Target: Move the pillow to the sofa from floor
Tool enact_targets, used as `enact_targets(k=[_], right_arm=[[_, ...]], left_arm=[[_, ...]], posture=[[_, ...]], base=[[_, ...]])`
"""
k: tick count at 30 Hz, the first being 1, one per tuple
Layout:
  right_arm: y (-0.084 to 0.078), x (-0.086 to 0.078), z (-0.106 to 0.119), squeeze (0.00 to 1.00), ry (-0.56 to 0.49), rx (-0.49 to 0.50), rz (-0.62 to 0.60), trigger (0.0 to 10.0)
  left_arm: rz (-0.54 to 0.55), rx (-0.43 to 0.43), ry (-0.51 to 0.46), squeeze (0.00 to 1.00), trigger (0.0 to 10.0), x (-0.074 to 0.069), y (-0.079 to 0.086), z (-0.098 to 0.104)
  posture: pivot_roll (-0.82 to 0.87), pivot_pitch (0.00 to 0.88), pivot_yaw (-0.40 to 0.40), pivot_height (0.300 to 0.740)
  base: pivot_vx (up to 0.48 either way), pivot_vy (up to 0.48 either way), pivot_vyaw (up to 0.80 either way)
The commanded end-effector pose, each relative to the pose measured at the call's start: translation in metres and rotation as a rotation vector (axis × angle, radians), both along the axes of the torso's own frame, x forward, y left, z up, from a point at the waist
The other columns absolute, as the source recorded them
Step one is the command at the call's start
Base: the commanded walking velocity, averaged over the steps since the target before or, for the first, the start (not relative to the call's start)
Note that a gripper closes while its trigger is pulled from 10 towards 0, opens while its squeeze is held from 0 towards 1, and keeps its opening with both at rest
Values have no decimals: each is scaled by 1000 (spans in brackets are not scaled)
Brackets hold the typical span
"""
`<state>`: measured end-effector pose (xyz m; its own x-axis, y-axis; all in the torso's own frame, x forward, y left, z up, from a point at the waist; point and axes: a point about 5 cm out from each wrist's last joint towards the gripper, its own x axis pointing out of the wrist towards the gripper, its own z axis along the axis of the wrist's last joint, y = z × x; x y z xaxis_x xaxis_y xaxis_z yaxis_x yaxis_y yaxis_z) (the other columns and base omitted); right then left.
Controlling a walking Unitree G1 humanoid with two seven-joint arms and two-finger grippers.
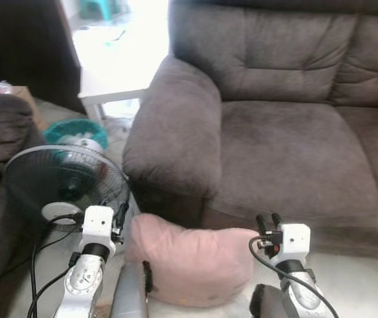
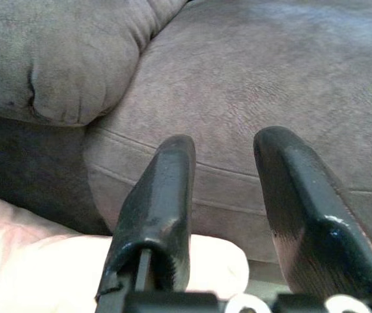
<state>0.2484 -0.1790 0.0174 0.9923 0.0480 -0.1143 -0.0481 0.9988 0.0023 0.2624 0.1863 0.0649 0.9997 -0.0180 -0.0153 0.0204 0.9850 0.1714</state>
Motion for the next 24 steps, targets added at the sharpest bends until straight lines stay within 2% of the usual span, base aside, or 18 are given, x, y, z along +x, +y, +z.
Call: enact_targets(k=[1, 13, 18, 24], right_arm=[[-1, 0, 1, 0, 2, 3, -8, 10000], [1, 1, 0, 0, 11, -7, 3, 10000], [4, 1, 1, 0, 7, -12, 10, 10000], [2, -1, -3, 0, 20, 1, -2, 10000]], left_arm=[[1, -4, 13, 0, 10000, 0, 1, -2], [-1, -2, 11, 0, 10000, 0, 2, -2], [-2, -4, 10, 0, 10000, 0, 1, -2], [-3, -1, 10, 0, 10000, 0, 2, -2]], posture=[[76, 62, -22, 535], [79, 67, -22, 535], [79, 68, -22, 535], [81, 68, -22, 535]], base=[[0, 0, 0], [0, 0, 0], [0, 0, 744], [124, 0, 0]])
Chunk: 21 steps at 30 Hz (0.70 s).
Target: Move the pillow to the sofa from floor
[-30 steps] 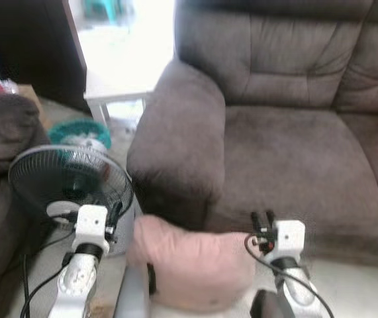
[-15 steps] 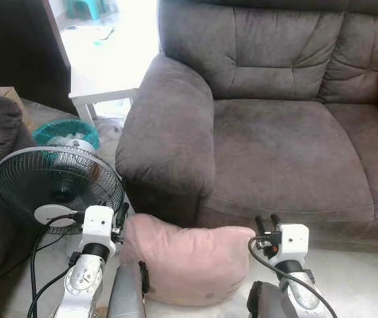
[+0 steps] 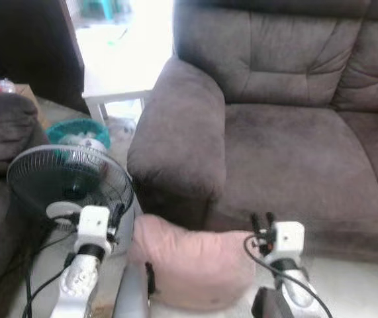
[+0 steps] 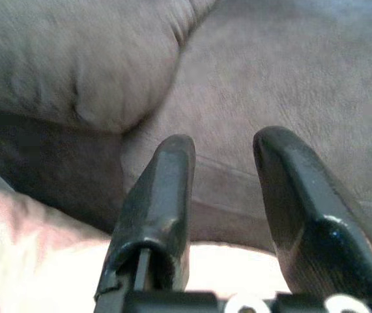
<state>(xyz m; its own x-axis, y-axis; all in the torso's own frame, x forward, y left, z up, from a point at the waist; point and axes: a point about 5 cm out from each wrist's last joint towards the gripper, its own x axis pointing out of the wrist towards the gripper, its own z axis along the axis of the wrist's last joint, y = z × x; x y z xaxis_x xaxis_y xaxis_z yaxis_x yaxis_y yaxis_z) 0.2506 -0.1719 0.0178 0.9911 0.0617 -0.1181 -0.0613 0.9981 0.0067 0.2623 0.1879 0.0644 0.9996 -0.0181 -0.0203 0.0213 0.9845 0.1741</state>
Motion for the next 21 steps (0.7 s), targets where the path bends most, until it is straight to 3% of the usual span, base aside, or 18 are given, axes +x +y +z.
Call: enact_targets(k=[1, 21], right_arm=[[-6, -3, -4, 0, 18, -3, -16, 10000], [-8, -2, -10, 0, 39, -2, -17, 10000]], left_arm=[[-3, -3, 6, 0, 10000, 0, 0, -1], [-14, 3, 0, 0, 10000, 0, -1, -1]], posture=[[81, 68, -22, 535], [82, 62, -20, 535]], base=[[251, 0, 0], [278, 0, 0]])
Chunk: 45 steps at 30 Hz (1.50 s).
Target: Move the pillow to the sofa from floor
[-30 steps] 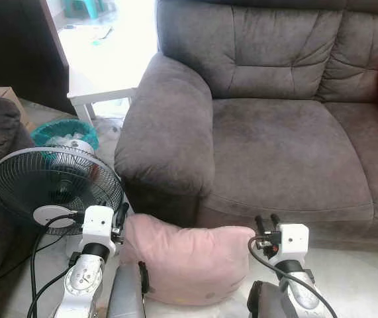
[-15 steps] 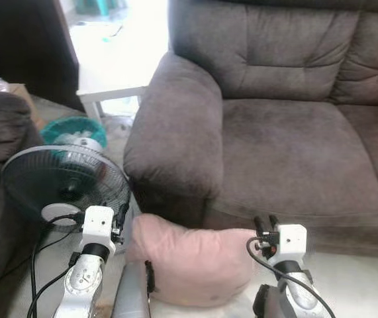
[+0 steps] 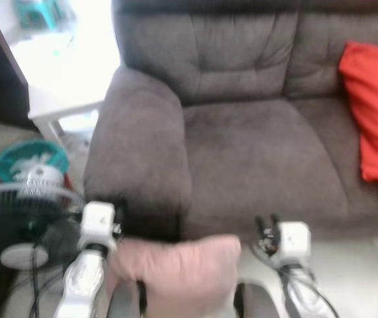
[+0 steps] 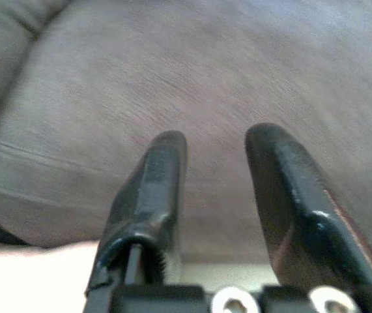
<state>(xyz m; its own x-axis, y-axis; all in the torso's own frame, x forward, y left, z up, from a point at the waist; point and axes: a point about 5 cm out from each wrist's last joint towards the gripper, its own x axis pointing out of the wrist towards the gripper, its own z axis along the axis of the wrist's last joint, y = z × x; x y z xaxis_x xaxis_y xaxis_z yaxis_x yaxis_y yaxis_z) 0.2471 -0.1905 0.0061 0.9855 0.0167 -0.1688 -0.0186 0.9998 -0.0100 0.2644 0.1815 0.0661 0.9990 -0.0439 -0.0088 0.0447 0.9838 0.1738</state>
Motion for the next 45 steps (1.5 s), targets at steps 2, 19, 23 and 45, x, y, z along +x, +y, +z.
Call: enact_targets(k=[2, 19, 23, 45], right_arm=[[11, 2, 1, 0, -13, 16, 28, 10000], [13, -2, -2, 0, 9, 18, 45, 10000], [10, -2, -5, 0, 16, 20, 46, 10000], [10, -2, -6, 0, 16, 16, 55, 10000]], left_arm=[[12, 6, 11, 0, 10000, -2, 5, -2], [20, 20, 40, 0, 10000, -7, 7, -10], [11, 15, 54, 0, 10000, -7, 6, -13], [6, -25, 183, 0, 10000, -4, 12, -35]], posture=[[82, 62, -20, 535], [85, 67, -21, 535], [85, 67, -23, 535], [81, 71, -27, 480]], base=[[127, 0, 0], [0, 0, 277], [0, 0, 0], [0, 0, 0]])
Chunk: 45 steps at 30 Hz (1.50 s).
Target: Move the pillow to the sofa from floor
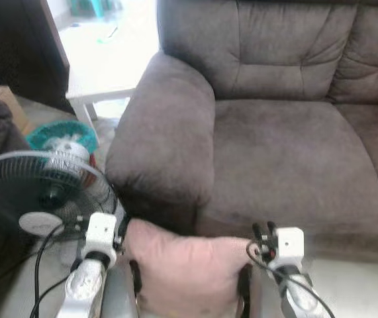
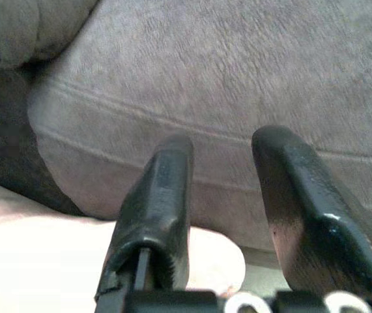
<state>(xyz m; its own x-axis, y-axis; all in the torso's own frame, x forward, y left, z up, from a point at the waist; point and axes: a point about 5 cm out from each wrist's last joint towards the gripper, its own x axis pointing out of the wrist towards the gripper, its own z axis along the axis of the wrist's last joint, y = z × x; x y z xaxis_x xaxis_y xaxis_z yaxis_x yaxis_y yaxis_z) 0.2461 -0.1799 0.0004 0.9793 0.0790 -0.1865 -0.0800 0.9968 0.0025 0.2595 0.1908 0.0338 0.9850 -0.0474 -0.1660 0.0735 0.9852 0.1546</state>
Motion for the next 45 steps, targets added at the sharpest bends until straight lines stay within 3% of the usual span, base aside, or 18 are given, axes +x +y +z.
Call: enact_targets(k=[1, 13, 14, 18, 23, 31, 34, 43, 44, 45], right_arm=[[-1, 0, 1, 0, -6, 3, -7, 10000], [-5, 5, 15, 0, -60, -13, -1, 10000], [-8, 5, 18, 0, -70, -16, 0, 10000], [-14, 8, 25, 0, -92, -25, 7, 10000], [-16, 9, 28, 0, -90, -34, 21, 10000], [-22, 10, 37, 0, -104, -41, 44, 10000], [-26, 9, 38, 0, -99, -49, 50, 10000], [-34, 0, 40, 0, -82, -65, 73, 10000], [-36, -2, 41, 0, -81, -71, 77, 10000], [-36, -2, 41, 0, -81, -71, 77, 10000]], left_arm=[[11, -22, 39, 0, 10000, 1, 3, -6], [64, -61, 240, 0, 10000, 18, 26, -24], [78, -84, 247, 1000, 10000, 21, 29, -24], [90, -143, 273, 1000, 10000, 27, 29, -23], [8, -121, 332, 1000, 10000, 29, 23, -28], [49, -120, 320, 1000, 10000, 34, 28, -25], [112, -88, 305, 1000, 10000, 35, 36, -23], [136, -124, 282, 1000, 10000, 39, 36, -19], [131, -122, 278, 0, 10000, 40, 36, -19], [131, -122, 278, 0, 10000, 40, 36, -19]], posture=[[75, 70, -28, 480], [54, 64, -41, 480], [45, 64, -43, 480], [32, 72, -59, 480], [17, 80, -75, 480], [-7, 112, -111, 480], [-19, 132, -132, 480], [-47, 160, -169, 480], [-56, 166, -182, 480], [-56, 166, -182, 480]], base=[[0, 0, 0], [0, 0, 0], [0, 0, 0], [0, 0, 0], [0, 0, 0], [0, 0, 0], [0, 0, 0], [0, 0, 0], [0, 0, 0], [0, 0, 0]])
